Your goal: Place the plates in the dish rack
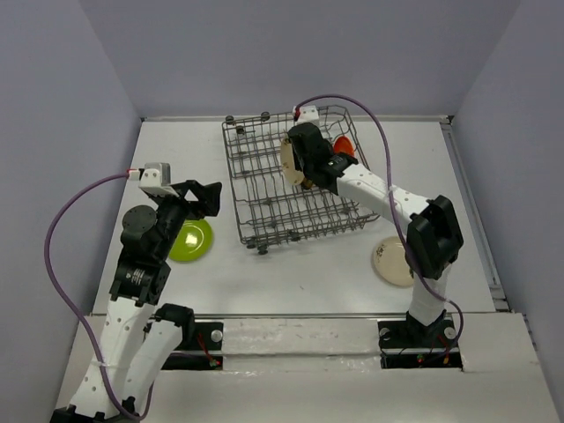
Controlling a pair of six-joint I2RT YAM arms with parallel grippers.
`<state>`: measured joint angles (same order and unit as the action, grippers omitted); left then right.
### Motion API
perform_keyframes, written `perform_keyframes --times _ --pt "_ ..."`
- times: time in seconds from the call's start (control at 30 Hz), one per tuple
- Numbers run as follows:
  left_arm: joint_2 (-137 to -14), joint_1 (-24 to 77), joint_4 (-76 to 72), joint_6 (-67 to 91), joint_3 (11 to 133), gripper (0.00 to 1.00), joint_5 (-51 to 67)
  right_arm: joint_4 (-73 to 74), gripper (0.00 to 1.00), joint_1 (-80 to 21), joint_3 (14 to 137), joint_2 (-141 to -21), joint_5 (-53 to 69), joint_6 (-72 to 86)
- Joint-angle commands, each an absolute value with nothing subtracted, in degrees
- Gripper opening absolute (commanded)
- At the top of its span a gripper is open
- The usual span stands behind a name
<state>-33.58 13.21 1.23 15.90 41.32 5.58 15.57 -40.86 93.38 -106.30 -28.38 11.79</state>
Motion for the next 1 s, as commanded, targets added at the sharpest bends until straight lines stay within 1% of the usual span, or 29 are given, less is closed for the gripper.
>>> perform_keyframes --times 0.0,0.37,0.93,0.97 --pt "-34.01 14.24 0.53 14.77 41.84 0.99 4.13 17.23 0.07 -40.69 99.84 -108.54 -43.77 8.35" --pt "-33.40 15.82 0.62 14.85 41.40 0.99 4.04 21.00 0.07 -41.22 106.87 -118.03 -46.49 7.65" --pt "-33.57 16.35 0.62 15.03 41.31 0.99 3.78 23.38 0.07 -42.89 109.33 -124.27 -44.21 8.70" --pt "-33.66 16.35 0.44 15.03 41.31 0.99 3.78 23.47 0.09 -42.89 109.34 -124.54 -44.12 8.79"
